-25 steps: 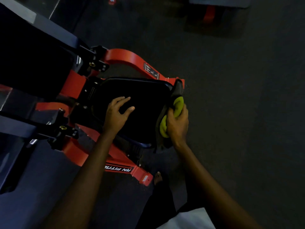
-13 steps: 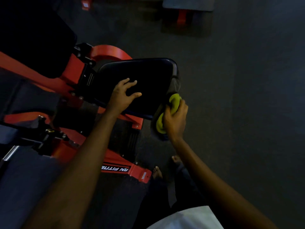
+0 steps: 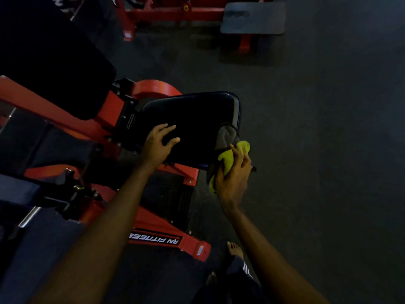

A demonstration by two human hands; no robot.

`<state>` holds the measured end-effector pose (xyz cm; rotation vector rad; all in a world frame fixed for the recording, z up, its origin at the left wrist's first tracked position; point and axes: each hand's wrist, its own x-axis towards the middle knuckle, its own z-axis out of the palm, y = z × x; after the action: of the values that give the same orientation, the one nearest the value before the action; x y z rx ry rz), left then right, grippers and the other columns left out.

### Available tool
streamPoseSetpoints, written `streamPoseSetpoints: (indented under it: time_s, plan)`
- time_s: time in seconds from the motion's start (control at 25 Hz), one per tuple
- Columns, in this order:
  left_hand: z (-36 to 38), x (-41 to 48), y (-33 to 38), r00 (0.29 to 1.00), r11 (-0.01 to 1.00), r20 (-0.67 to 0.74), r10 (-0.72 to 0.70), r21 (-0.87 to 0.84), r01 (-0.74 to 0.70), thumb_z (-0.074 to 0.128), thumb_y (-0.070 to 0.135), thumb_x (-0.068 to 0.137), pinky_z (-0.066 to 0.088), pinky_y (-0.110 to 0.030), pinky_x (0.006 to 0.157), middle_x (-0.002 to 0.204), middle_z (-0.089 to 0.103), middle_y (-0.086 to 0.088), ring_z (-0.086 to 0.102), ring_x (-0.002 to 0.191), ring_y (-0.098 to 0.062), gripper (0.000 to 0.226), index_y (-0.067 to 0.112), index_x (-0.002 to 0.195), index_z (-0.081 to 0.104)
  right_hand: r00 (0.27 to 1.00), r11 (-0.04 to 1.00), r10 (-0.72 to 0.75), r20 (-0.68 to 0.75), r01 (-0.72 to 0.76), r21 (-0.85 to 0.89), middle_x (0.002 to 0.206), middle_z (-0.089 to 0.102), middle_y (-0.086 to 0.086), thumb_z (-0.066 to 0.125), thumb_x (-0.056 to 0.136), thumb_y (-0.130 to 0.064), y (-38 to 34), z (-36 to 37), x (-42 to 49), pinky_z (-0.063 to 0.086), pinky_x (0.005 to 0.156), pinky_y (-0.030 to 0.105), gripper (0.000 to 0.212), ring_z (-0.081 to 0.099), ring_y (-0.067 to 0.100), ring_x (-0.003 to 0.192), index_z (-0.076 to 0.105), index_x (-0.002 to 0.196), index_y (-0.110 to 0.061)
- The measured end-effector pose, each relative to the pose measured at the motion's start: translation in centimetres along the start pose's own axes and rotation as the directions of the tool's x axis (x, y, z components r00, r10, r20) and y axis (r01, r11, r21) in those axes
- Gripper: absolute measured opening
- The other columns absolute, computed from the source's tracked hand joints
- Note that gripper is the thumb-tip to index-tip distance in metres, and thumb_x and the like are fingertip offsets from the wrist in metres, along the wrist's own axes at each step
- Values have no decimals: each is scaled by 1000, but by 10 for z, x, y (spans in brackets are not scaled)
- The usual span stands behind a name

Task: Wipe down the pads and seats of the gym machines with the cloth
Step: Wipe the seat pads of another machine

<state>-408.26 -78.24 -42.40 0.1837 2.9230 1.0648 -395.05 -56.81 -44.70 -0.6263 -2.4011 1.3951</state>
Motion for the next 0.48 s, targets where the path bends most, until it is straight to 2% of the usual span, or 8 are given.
streamPoseSetpoints:
  time_s: [0.12,0.2,0.28,0.36,0.48]
  plan:
    - [-21,-8,-25,998,999,-37,-41,12,41,76,25,88,44,-41,108,137,55,-10,53,128,-24,43,16,130,67,998,997,-1,-59,6,82,156,36,12,70,80,-2,-8,12,-24,21,116,16,69,32,30,146,50,145,-14]
    - [-25,-6,-30,1000,999,2,-31,23,31,78,26,86,43,-35,108,136,55,-9,52,129,-23,46,17,130,67,990,993,17,-138,-1,117,153,39,16,71,79,1,-14,20,-27,12,113,4,65,33,32,144,53,141,-10]
    - [-27,-4,-33,999,999,44,-27,31,25,80,30,84,38,-30,107,138,54,-7,49,131,-20,52,20,132,66,970,984,97,-223,-60,166,150,41,16,71,81,1,-21,28,-28,11,107,-2,60,34,28,142,55,139,-8]
    - [-32,-3,-39,995,1000,99,-14,7,13,83,36,79,37,-32,110,139,52,-4,45,133,-19,59,25,133,64,935,966,164,-314,-87,245,146,43,18,69,83,1,-33,40,-32,16,110,2,58,36,27,140,54,138,-5]
    - [-36,-1,-51,985,998,161,67,-17,-65,85,41,74,36,-35,112,141,50,-3,43,135,-21,66,27,134,63,829,888,359,-428,-161,432,146,42,25,66,85,4,-51,68,-34,26,117,19,62,37,26,138,45,143,2]
